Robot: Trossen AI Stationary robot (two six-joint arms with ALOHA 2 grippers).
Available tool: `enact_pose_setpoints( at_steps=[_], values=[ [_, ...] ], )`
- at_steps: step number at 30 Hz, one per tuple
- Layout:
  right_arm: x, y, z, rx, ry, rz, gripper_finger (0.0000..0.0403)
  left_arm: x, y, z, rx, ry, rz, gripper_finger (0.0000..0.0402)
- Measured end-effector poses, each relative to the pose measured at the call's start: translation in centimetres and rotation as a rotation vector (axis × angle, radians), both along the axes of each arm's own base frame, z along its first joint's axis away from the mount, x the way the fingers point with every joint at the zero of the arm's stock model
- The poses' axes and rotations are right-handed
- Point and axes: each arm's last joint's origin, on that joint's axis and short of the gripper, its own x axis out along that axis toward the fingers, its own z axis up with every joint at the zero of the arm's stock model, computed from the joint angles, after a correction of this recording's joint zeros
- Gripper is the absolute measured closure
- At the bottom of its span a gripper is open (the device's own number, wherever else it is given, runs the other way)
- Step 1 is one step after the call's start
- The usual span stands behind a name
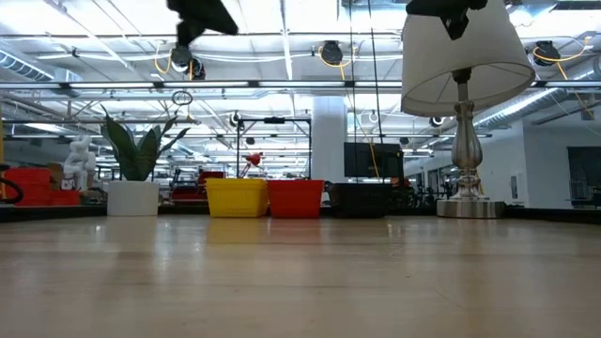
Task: Stack baskets by color
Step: Return to Home Position
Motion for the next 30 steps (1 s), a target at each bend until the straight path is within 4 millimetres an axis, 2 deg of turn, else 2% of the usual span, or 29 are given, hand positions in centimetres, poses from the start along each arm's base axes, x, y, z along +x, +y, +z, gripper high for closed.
enact_pose_setpoints(
  at_steps=[5, 13, 18, 25, 30],
  values=[
    [-0.4, 0.0, 0.5, 0.0, -0.043, 0.004, 0.0402, -1.5, -3.0, -0.6, 0.03, 0.021, 0.0, 0.0398],
    [-1.0, 0.1, 0.9, -0.03, -0.065, 0.006, 0.0402, -3.0, -7.1, -4.5, -0.017, -0.128, -0.019, 0.0396],
    [-1.1, 0.2, 0.9, -0.087, -0.063, 0.025, 0.0402, -3.8, -8.0, -5.8, -0.026, -0.093, -0.086, 0.0377],
    [-1.0, 0.7, 1.0, -0.203, -0.06, 0.09, 0.0402, -3.9, -8.1, -5.9, 0.002, -0.074, -0.112, 0.0381],
    [-0.7, 1.2, -0.6, -0.234, -0.102, 0.146, 0.0403, -3.8, -7.7, -5.8, 0.064, -0.081, -0.12, 0.0397]
  ],
)
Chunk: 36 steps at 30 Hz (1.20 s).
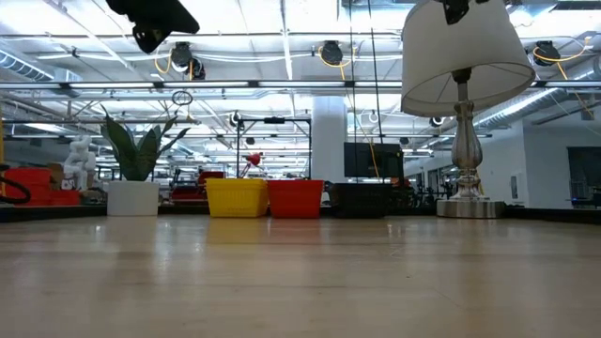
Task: Stack baskets by color
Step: Return to Home Position
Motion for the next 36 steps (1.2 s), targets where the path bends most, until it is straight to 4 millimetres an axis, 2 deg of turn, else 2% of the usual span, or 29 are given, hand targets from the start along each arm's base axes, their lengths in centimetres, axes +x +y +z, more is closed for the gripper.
enact_pose_setpoints(
  at_steps=[7, 14, 18, 23, 28, 36],
  values=[
    [-0.6, 0.4, -3.2, -0.09, -0.073, 0.034, 0.0403, 0.3, 0.8, -0.1, 0.075, 0.007, 0.057, 0.0383],
    [-2.3, 0.3, -8.0, -0.063, -0.028, 0.035, 0.0403, 0.3, 1.2, -0.2, 0.096, 0.016, 0.063, 0.0394],
    [-3.3, 0.4, -10.3, -0.076, -0.096, 0.058, 0.0403, 0.4, 1.4, 0.1, 0.114, -0.01, 0.085, 0.0397],
    [-4.0, 0.5, -13.2, -0.057, -0.153, 0.107, 0.0403, 0.5, 1.9, 0.1, 0.116, -0.016, 0.107, 0.0378],
    [-4.4, 0.6, -14.4, -0.04, -0.177, 0.131, 0.0403, 0.5, 2.3, 0.1, 0.088, -0.019, 0.147, 0.0375],
    [-4.7, 0.6, -14.1, -0.079, -0.213, 0.132, 0.0403, 0.7, 2.8, 0.3, 0.095, -0.039, 0.18, 0.0398]
  ],
)
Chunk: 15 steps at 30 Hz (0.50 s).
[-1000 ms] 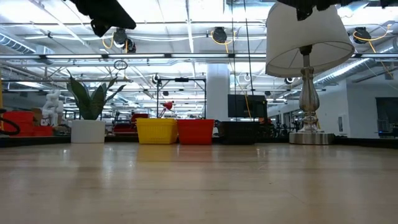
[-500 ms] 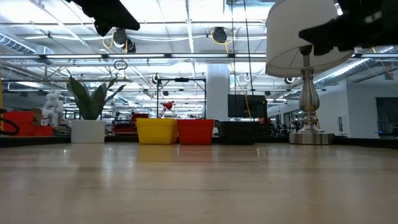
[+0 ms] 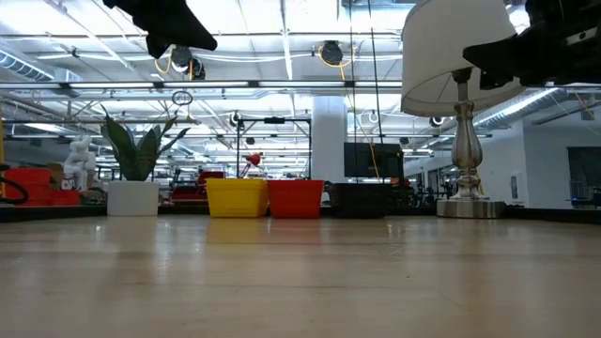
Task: Stack baskets by color
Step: Return to Home Position
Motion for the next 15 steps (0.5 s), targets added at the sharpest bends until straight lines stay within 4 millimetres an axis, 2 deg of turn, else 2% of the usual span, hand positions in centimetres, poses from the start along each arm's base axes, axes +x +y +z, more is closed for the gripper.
enact_pose_setpoints(
  at_steps=[7, 11, 15],
  values=[
    [0.0, 0.1, -0.3, -0.022, 0.016, 0.019, 0.0403, -0.1, 0.3, -0.2, -0.047, 0.006, 0.039, 0.0398],
    [0.0, 0.1, -1.1, -0.02, 0.021, 0.023, 0.0403, -0.1, 0.2, -0.2, -0.05, 0.005, 0.04, 0.0395],
    [0.0, -0.1, -0.5, -0.008, -0.056, 0.008, 0.0403, -0.1, 0.2, -0.2, -0.056, 0.004, 0.043, 0.0391]
  ],
)
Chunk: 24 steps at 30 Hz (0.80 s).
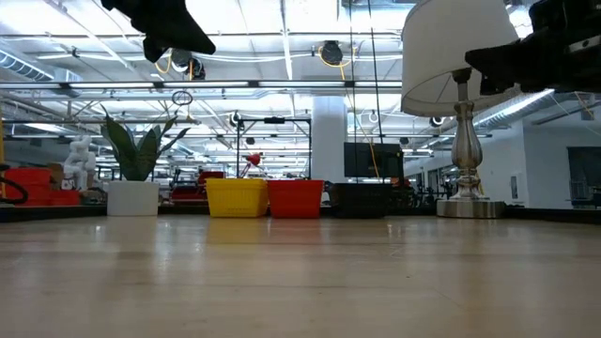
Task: Stack baskets by color
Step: Return to Home Position
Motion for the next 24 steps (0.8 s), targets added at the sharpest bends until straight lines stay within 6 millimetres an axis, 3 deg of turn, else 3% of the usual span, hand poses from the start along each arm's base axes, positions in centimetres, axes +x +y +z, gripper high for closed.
enact_pose_setpoints(
  at_steps=[18, 24],
  values=[
    [-1.4, -0.1, 0.2, 0.022, -0.05, -0.009, 0.0403, -0.1, -0.6, -0.2, 0.024, 0.03, -0.043, 0.0396],
    [-1.4, -0.1, -0.3, 0.042, 0.006, -0.002, 0.0403, -0.5, -1.0, -0.6, 0.024, 0.083, -0.058, 0.0398]
  ],
)
